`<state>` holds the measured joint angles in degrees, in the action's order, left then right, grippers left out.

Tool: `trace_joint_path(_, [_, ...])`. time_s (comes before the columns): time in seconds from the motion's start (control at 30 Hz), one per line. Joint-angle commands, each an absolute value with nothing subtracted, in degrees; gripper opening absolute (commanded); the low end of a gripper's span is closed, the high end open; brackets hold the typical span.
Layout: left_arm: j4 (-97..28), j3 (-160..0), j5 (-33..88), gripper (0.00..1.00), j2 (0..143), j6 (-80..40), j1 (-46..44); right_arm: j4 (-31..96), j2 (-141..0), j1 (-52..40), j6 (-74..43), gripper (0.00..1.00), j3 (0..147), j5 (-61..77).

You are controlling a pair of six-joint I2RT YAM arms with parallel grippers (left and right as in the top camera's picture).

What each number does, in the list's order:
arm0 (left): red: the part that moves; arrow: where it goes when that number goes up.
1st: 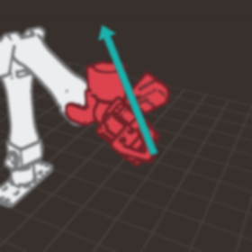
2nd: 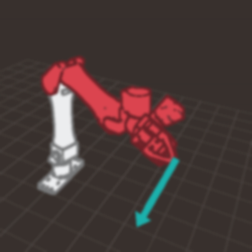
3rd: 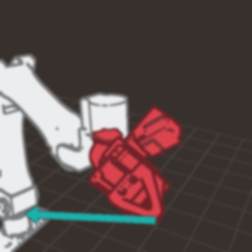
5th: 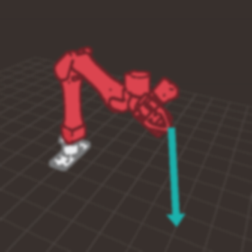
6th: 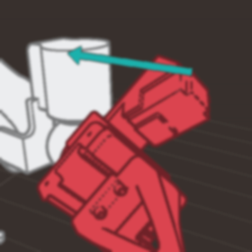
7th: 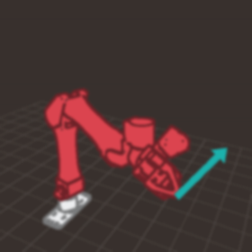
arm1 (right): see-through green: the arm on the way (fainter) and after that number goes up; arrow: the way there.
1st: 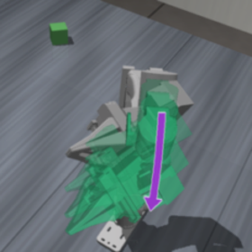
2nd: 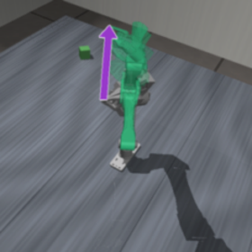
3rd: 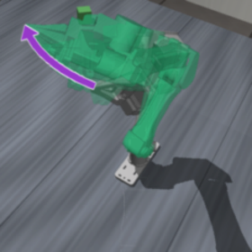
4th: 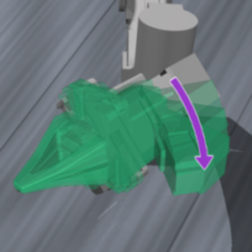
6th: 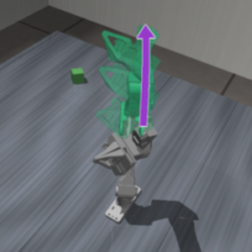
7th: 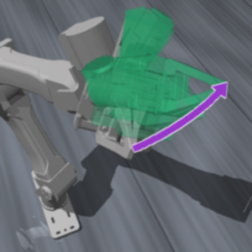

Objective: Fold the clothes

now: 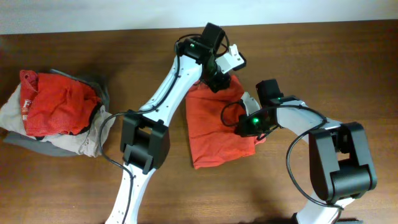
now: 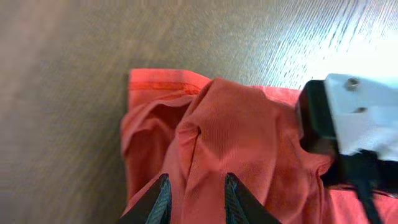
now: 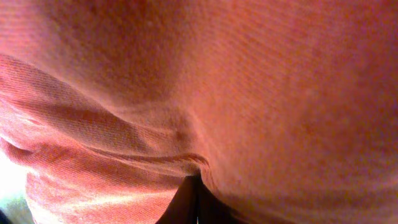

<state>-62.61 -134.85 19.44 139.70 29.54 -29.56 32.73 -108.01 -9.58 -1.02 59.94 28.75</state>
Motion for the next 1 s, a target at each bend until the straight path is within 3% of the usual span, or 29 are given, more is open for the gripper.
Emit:
trace_joint_path(0.0, [-63.33,-135.39,18.04,0.28,134.52,30.30,-29.58,32.32,-111.46,-10.13,-0.91,0.04,59.13,23.27])
trace_joint_path(0.67, [-62.78,-132.03,24.21,0.29,144.49,34.28,-31.40,32.29,-111.46,-10.13,-0.93,0.04,59.13,23.27])
trace_joint_path(0.83, [-57.32,-132.03,23.59,0.29,147.63,33.19,-31.35,32.29,-111.46,-10.13,-0.93,0.04,59.13,23.27])
trace_joint_path(0.97, [-49.36,-132.03,16.27,0.26,149.34,26.52,-31.22,32.34,-111.46,-10.13,-0.91,0.04,59.13,23.27])
